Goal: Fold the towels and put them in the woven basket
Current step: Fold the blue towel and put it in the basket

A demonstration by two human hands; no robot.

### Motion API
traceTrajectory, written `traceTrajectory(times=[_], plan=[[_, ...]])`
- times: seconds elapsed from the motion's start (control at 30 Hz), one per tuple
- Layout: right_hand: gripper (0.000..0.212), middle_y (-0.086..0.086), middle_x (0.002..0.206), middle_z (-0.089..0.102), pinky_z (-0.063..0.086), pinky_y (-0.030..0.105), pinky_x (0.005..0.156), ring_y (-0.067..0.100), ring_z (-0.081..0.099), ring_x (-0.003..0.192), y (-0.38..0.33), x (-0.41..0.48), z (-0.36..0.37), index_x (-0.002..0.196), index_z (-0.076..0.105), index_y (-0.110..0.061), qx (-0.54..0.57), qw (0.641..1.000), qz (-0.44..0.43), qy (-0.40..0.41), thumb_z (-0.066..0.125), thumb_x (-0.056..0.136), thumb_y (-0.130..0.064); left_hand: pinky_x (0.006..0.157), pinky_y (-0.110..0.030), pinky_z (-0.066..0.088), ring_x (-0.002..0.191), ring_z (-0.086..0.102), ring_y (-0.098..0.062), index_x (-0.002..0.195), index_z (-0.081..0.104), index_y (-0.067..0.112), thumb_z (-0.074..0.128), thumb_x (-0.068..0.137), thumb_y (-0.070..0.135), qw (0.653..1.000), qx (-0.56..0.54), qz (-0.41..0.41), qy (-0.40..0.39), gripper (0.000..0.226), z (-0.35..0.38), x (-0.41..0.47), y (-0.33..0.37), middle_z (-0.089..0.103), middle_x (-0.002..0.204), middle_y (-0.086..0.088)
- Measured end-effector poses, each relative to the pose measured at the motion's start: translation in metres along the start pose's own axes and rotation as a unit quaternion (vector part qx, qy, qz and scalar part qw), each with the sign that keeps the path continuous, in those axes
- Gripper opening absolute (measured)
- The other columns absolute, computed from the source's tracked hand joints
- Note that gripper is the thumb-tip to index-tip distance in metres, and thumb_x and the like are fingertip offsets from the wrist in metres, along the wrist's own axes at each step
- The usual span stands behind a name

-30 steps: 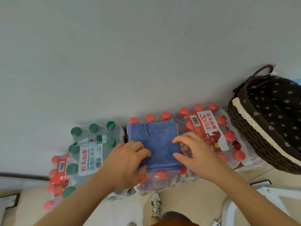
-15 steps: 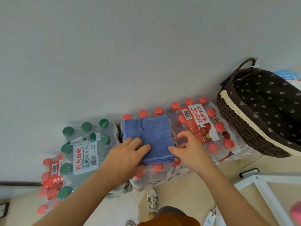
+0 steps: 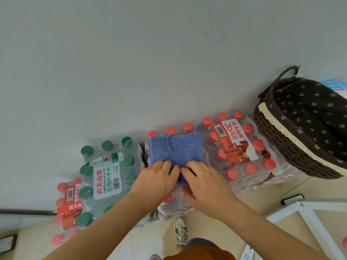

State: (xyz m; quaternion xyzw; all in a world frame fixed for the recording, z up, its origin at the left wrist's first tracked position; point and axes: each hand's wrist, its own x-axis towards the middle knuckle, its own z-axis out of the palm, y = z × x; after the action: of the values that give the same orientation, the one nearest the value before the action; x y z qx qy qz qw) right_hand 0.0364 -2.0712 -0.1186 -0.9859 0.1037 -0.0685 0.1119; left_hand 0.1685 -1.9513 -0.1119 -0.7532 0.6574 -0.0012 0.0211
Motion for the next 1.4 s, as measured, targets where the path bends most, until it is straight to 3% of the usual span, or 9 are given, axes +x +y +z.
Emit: traceTrajectory(times=[0.1, 0.2, 0.3, 0.43, 0.63, 0.87, 1.1, 1.23, 1.4], plan=[[0.036, -0.001, 0.086, 0.056, 0.048, 0.034, 0.060, 0.020, 0.057, 0.076, 0.006, 0.001, 0.002, 0.102, 0.062, -0.018, -0.074, 0.997, 0.003, -0.004, 0.059, 0.072, -0.037, 0.035, -0.029, 0.042, 0.052, 0.056, -0.023, 0.079, 0.059, 0.016, 0.057, 0.064, 0.016, 0.998, -0.054, -0.045, -0.001, 0.015, 0.000, 0.005, -0.010, 0.056, 0.067, 0.000], [0.030, 0.000, 0.079, 0.056, 0.043, 0.032, 0.060, 0.021, 0.055, 0.072, 0.011, 0.008, 0.005, 0.093, 0.066, -0.016, -0.118, 0.992, 0.006, 0.040, 0.072, 0.065, -0.024, 0.038, -0.031, 0.045, 0.050, 0.057, -0.022, 0.084, 0.063, 0.018, 0.038, 0.064, 0.026, 0.990, -0.114, -0.077, 0.008, 0.033, -0.003, 0.011, -0.020, 0.060, 0.065, 0.002], [0.015, 0.003, 0.085, 0.061, 0.047, 0.033, 0.069, 0.024, 0.060, 0.084, 0.012, 0.011, 0.007, 0.078, 0.065, -0.015, -0.104, 0.992, -0.023, 0.067, 0.063, 0.065, -0.022, 0.049, -0.035, 0.050, 0.069, 0.058, -0.021, 0.093, 0.063, 0.018, 0.042, 0.068, 0.033, 0.993, -0.098, -0.070, 0.003, 0.036, -0.006, 0.006, -0.016, 0.058, 0.081, 0.001], [0.028, 0.008, 0.097, 0.071, 0.055, 0.033, 0.081, 0.024, 0.068, 0.096, 0.011, 0.015, 0.000, 0.081, 0.070, -0.010, -0.073, 0.997, -0.027, 0.020, 0.053, 0.066, -0.027, 0.082, -0.034, 0.052, 0.103, 0.055, -0.024, 0.103, 0.061, 0.016, 0.061, 0.068, 0.048, 0.995, -0.074, -0.067, 0.001, 0.047, 0.002, -0.002, -0.002, 0.057, 0.112, -0.005], [0.019, -0.004, 0.083, 0.062, 0.039, 0.035, 0.058, 0.020, 0.058, 0.070, 0.025, 0.022, -0.031, 0.095, 0.049, -0.020, 0.058, 0.990, 0.023, -0.126, 0.039, 0.089, -0.035, 0.061, -0.031, 0.053, 0.078, 0.061, -0.017, 0.092, 0.061, 0.018, 0.043, 0.076, 0.029, 0.984, -0.145, -0.094, 0.033, 0.026, 0.001, -0.007, -0.010, 0.066, 0.088, 0.003], [0.008, -0.009, 0.081, 0.060, 0.043, 0.024, 0.063, 0.006, 0.056, 0.073, 0.060, 0.040, -0.035, 0.095, 0.060, -0.025, 0.280, 0.945, 0.127, -0.108, 0.052, 0.095, -0.026, 0.056, -0.019, 0.034, 0.065, 0.051, -0.007, 0.092, 0.058, 0.021, 0.056, 0.091, 0.029, 0.915, -0.353, -0.197, 0.011, 0.008, -0.015, 0.019, -0.046, 0.058, 0.074, 0.007], [0.011, -0.002, 0.092, 0.061, 0.039, 0.022, 0.069, 0.012, 0.055, 0.083, 0.072, 0.055, -0.021, 0.099, 0.063, -0.020, 0.266, 0.943, 0.193, -0.060, 0.057, 0.093, -0.027, 0.062, -0.032, 0.030, 0.084, 0.058, -0.033, 0.089, 0.036, 0.018, 0.044, 0.097, 0.040, 0.936, -0.240, -0.255, -0.038, 0.025, -0.009, 0.050, -0.051, 0.063, 0.090, -0.011], [0.007, 0.001, 0.093, 0.058, 0.038, 0.023, 0.066, 0.014, 0.052, 0.083, 0.075, 0.066, -0.019, 0.091, 0.059, -0.023, 0.243, 0.946, 0.201, -0.070, 0.058, 0.092, -0.029, 0.064, -0.032, 0.037, 0.087, 0.060, -0.031, 0.101, 0.047, 0.013, 0.046, 0.096, 0.041, 0.939, -0.220, -0.259, -0.055, 0.028, -0.007, 0.059, -0.056, 0.065, 0.096, -0.011], [0.035, -0.002, 0.107, 0.058, 0.049, 0.035, 0.083, 0.018, 0.058, 0.097, 0.086, 0.072, -0.025, 0.118, 0.058, -0.023, 0.181, 0.955, 0.189, -0.143, 0.059, 0.089, -0.043, 0.073, -0.031, 0.044, 0.091, 0.061, -0.024, 0.116, 0.057, 0.022, 0.049, 0.093, 0.043, 0.946, -0.203, -0.244, -0.068, 0.032, -0.008, 0.061, -0.064, 0.066, 0.102, -0.005]])
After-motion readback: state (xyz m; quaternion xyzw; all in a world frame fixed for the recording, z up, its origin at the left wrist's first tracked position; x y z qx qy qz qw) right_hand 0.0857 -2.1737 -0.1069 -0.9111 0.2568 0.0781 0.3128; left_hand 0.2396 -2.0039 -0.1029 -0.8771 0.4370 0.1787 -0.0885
